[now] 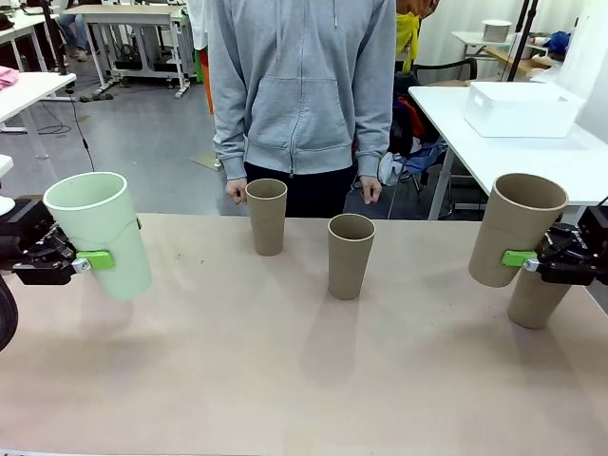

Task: Stack the cups and store them in the basket.
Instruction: Place the stack of Reusable plastic cups into the Pantry Basket.

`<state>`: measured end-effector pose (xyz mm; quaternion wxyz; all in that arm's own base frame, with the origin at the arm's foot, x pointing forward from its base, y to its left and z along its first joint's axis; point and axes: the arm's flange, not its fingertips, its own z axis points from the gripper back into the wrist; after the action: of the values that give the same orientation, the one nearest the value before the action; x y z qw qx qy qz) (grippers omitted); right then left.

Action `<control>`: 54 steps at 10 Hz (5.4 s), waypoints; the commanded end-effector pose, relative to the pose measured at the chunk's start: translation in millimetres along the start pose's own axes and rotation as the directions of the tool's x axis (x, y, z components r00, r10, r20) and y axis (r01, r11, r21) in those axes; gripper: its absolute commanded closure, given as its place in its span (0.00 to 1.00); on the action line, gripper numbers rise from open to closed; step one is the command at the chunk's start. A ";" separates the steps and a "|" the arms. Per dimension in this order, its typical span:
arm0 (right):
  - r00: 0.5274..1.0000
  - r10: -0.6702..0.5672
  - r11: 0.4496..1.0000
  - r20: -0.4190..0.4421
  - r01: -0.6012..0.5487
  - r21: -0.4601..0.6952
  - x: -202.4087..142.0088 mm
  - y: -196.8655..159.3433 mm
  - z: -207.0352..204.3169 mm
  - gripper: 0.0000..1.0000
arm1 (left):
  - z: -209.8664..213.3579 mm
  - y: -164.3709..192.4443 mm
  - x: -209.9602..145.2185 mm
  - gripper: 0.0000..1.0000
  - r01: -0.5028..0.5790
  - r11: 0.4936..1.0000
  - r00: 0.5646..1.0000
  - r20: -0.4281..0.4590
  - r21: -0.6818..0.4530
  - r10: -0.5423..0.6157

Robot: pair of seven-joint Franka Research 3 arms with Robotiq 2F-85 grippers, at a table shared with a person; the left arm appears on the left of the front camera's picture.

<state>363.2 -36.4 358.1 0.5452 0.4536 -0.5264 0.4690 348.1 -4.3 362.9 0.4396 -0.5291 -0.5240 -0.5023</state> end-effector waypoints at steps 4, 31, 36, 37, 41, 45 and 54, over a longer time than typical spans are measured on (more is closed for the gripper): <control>1.000 0.008 1.000 0.005 -0.008 0.002 1.7 0.0 -1.3 0.16 | 0.1 -0.5 0.7 0.15 0.002 1.000 1.000 -0.002 -0.005 -0.002; 1.000 0.008 1.000 0.005 -0.008 0.002 1.7 0.0 -1.3 0.16 | 0.1 -0.5 0.7 0.15 0.002 1.000 1.000 -0.002 -0.005 -0.002; 1.000 0.008 1.000 0.005 -0.008 0.002 1.7 0.0 -1.3 0.16 | 0.1 -0.5 0.7 0.15 0.002 1.000 1.000 -0.002 -0.005 -0.002; 1.000 0.008 1.000 0.005 -0.008 0.002 1.7 0.0 -1.3 0.16 | 0.1 -0.5 0.7 0.15 0.002 1.000 1.000 -0.002 -0.005 -0.002; 1.000 0.008 1.000 0.005 -0.008 0.002 1.7 0.0 -1.3 0.16 | 0.1 -0.5 0.7 0.15 0.002 1.000 1.000 -0.002 -0.005 -0.002; 1.000 0.008 1.000 0.005 -0.008 0.002 1.7 0.0 -1.3 0.16 | 0.1 -0.5 0.7 0.15 0.002 1.000 1.000 -0.002 -0.005 -0.002; 1.000 0.008 1.000 0.005 -0.008 0.002 1.7 0.0 -1.3 0.16 | 0.1 -0.5 0.7 0.15 0.002 1.000 1.000 -0.002 -0.005 -0.002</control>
<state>363.1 -36.4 357.7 0.5453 0.4538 -0.5260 0.4691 348.3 -4.0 362.0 0.4416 -0.5278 -0.5233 -0.5026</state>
